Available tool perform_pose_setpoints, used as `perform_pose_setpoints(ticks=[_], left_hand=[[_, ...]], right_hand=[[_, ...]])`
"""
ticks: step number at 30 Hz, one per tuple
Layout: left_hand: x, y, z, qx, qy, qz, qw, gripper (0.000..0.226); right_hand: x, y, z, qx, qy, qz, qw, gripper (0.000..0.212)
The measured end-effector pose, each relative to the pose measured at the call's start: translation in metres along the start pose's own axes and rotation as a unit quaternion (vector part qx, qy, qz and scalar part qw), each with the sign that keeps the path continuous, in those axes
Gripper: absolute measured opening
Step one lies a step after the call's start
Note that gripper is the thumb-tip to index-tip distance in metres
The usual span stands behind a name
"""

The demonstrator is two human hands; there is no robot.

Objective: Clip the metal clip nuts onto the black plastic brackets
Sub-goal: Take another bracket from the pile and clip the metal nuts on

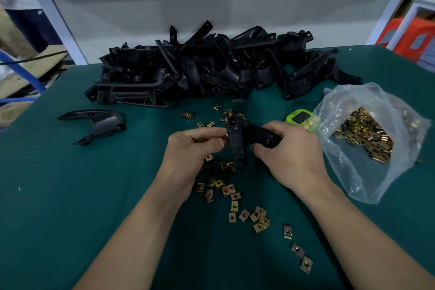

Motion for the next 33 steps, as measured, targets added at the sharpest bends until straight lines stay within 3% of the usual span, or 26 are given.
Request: perform_pose_setpoints(ticks=[6,10,16,27,33], left_hand=[[0.0015,-0.0011,-0.0013,0.004,0.006,0.019,1.000,0.015],[0.0006,-0.0011,0.0000,0.016,0.026,0.015,0.999,0.023],[0.0004,0.0012,0.0001,0.043,-0.008,0.018,0.999,0.043],[-0.0040,-0.0051,0.0046,0.135,-0.052,0.069,0.987,0.039],[-0.0030,-0.0055,0.0017,0.156,-0.024,0.060,0.986,0.035]], right_hand=[[0.0010,-0.0009,-0.0011,0.016,-0.006,0.010,1.000,0.015],[0.0007,-0.0004,-0.0014,0.024,-0.011,0.017,1.000,0.017],[-0.0007,0.0007,-0.0023,0.033,-0.040,0.017,0.999,0.020],[0.0009,-0.0033,0.0002,0.024,-0.062,0.029,0.997,0.030],[0.0002,-0.0047,0.0027,0.066,-0.049,0.036,0.996,0.027]])
Point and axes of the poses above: each hand's wrist, its own x-axis away from the middle knuckle, its own z-axis out of the back of the hand, y = z × x, the point moved 3 cm from there along -x, towards the middle knuckle, and after that the axes turned 4 degrees about x, right-handed, at the moved point
